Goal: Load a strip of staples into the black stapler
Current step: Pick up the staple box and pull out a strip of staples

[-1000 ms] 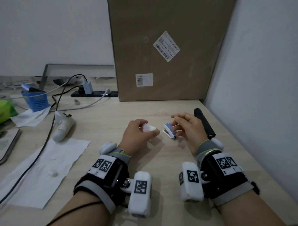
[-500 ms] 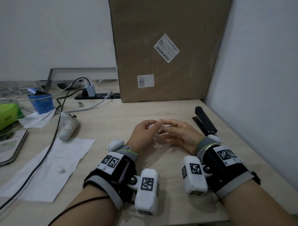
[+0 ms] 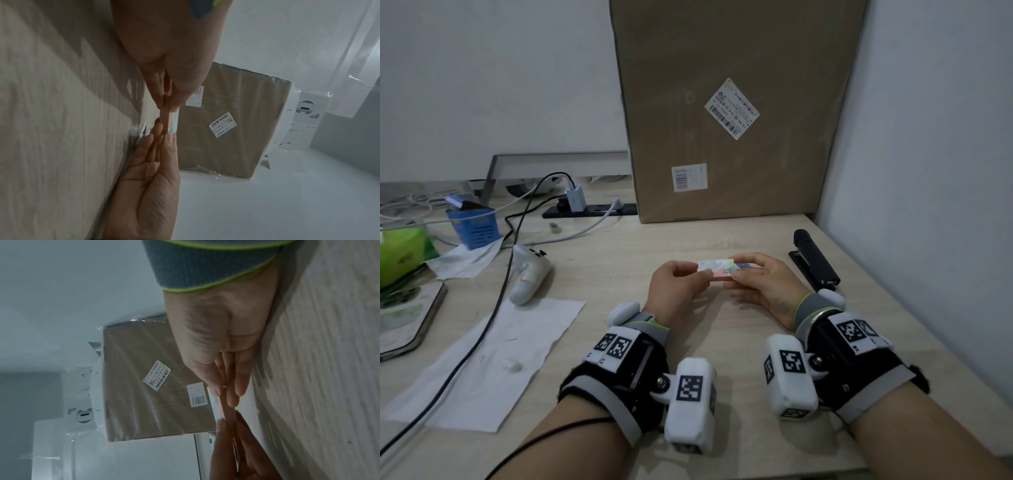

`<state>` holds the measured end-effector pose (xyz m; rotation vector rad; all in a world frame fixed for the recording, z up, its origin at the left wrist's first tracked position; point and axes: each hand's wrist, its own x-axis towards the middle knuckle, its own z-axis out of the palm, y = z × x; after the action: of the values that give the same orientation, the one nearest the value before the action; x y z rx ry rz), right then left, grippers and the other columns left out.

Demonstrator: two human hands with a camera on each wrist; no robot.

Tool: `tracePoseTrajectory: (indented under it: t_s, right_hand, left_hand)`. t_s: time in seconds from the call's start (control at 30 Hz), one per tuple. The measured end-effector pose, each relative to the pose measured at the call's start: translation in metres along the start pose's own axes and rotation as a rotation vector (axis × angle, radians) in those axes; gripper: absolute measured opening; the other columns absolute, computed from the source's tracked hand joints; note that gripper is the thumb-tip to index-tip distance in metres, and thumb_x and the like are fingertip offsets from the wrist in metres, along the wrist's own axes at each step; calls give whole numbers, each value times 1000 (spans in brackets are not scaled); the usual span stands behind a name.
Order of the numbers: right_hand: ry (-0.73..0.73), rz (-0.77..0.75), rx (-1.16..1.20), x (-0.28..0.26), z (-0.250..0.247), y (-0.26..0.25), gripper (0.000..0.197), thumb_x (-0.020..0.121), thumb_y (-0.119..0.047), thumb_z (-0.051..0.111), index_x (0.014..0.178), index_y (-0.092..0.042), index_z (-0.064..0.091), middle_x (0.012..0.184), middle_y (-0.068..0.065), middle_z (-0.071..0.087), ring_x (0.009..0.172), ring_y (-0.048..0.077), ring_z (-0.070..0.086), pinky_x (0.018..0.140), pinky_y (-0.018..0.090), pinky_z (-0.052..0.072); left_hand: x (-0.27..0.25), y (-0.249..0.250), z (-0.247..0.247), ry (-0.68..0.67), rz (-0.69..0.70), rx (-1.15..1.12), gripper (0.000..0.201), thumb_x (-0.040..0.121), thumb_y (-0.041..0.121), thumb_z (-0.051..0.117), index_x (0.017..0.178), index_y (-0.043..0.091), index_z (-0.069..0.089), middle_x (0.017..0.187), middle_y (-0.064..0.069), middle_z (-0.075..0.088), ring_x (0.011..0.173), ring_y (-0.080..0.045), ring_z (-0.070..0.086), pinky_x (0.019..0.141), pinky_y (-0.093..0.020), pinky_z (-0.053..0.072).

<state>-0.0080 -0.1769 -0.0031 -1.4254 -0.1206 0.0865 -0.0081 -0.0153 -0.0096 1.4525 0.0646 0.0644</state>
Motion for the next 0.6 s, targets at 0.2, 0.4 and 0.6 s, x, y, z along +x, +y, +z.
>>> tracePoseTrajectory:
  t_s: [0.2,0.4,0.6]
  right_hand:
    - [-27,-3,19,-1,0,-1,29,83,-3,63,112,-6,60,100,18,70,85,20,70,74,25,59]
    - [39,-33,34,1,-1,1,24,82,-3,64,105,-9,62,86,10,72,79,16,71,70,22,59]
    - [79,-28,-29,1,-1,1,17,85,-5,62,102,-8,63,87,13,73,75,16,72,64,21,59]
  left_hand:
    - [3,-1,1,17,-23,-42,13,77,9,73,83,-1,66,83,-20,68,77,-25,64,84,-40,53]
    - [8,-3,0,15,-79,-137,16,82,3,65,86,-13,65,77,-18,67,68,-19,65,74,-27,55]
    - [5,0,2,-5,-93,-105,15,85,6,63,72,-2,65,85,-22,67,78,-25,63,79,-31,53]
